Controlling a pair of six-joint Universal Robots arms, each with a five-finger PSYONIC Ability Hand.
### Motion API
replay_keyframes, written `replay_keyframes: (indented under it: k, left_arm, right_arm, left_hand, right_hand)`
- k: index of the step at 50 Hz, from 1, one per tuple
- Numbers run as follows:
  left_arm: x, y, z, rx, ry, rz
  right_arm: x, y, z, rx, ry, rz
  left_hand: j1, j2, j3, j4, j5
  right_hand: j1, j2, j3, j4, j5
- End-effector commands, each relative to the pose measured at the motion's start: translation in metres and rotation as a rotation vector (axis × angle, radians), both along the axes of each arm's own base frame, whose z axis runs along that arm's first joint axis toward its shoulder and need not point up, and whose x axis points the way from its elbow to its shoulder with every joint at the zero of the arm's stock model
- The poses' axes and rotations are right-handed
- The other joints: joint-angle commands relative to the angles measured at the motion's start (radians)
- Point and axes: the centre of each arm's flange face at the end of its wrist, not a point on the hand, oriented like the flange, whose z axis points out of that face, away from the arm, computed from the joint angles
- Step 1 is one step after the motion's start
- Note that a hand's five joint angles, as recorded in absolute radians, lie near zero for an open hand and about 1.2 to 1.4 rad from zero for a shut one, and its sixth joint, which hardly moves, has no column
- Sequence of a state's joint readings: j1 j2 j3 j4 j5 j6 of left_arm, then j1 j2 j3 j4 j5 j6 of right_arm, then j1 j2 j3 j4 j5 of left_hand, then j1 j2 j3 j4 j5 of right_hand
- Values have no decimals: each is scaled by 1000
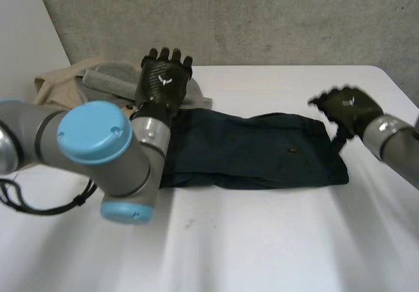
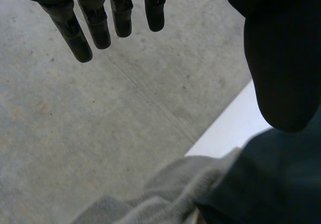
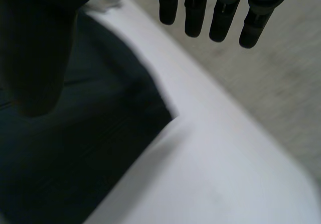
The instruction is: Fold the laundry.
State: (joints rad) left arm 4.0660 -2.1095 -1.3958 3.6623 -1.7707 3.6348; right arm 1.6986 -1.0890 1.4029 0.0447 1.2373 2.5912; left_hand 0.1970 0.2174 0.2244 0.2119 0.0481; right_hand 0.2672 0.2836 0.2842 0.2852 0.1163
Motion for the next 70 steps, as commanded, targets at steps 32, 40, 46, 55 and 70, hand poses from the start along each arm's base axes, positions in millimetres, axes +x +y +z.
replay_keyframes:
  k: [32, 40, 46, 55, 70]
  left_arm:
    - [17, 35, 25, 16, 73, -25]
    - [21, 40, 33, 27, 100, -25]
    - [20, 40, 36, 54, 143, -38]
    - [10, 35, 56, 39, 179, -59]
    - [-57, 43, 37, 100, 161, -188]
  right_arm:
    - [4, 17, 11, -344, 299, 56]
    - [98, 100, -4, -525, 185, 487]
    - [129, 152, -49, -505, 227, 726]
    - [112, 146, -2, -505, 96, 625]
    - [20, 68, 71, -64, -413, 142]
  left_hand:
    - [-16, -36, -43, -31, -41]
    - [-16, -36, -43, -31, -41]
    - [-13, -33, -40, -28, -38]
    - [-1, -22, -29, -16, -27]
    - [5, -16, -23, -10, -21]
  right_hand:
    - [1129, 1113, 1112, 1111, 1105]
    - [1129, 1113, 1112, 1111, 1105]
    - [1129, 1113, 1112, 1111, 1105]
    - [-93, -109, -110, -111, -116]
    - [-93, -109, -110, -111, -116]
